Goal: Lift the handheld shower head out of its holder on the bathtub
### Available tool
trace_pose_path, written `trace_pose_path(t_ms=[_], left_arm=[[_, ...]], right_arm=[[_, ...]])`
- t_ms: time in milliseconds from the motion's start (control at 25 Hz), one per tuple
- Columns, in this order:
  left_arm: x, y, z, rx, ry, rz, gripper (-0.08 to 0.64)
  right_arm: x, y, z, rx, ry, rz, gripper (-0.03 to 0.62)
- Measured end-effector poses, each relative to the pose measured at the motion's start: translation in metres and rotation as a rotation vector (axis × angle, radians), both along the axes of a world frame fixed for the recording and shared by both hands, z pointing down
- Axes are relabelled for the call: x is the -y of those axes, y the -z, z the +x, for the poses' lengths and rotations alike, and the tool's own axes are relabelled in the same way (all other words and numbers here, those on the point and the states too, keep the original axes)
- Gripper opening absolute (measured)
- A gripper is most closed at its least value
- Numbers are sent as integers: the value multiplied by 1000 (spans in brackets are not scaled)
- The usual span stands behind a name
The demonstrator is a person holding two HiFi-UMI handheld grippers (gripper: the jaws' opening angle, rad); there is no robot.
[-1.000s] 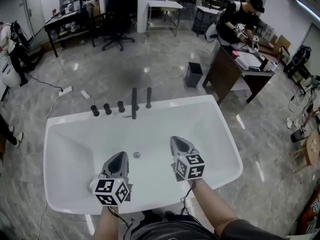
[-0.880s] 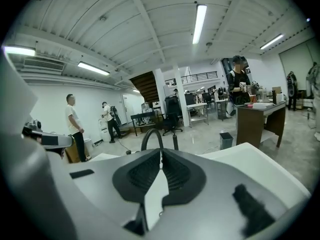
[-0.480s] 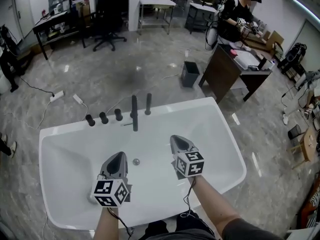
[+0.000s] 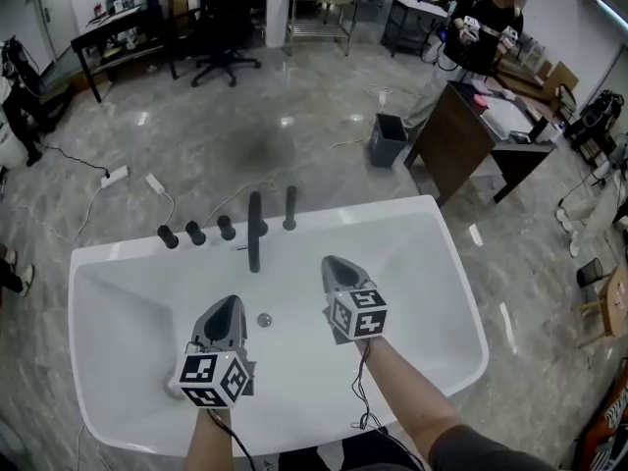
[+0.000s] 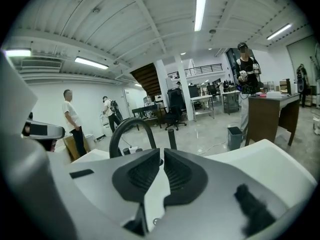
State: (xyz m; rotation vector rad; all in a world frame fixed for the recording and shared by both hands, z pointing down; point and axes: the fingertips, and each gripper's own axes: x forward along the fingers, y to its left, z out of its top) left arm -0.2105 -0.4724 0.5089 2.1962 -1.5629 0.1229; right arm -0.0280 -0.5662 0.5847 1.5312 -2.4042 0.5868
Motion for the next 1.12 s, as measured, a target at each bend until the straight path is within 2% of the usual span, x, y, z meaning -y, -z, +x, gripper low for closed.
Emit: trace_pose_path(t_ms=[320,440,720,1120], left_arm=[[36,-33,7,30,84,-17,15],[45,-45,6,54,110,-7,15],[58,-66,7,67,119,-10,15],[67,-93,1,43,153,-18,15]], right_arm=[[64,-41,-2,-54,64,10,36],[88,-56,-6,-30,70,9,118],[124,-87,-23,-13,95,7,164],[174,-125,-39,-79,61,57,169]])
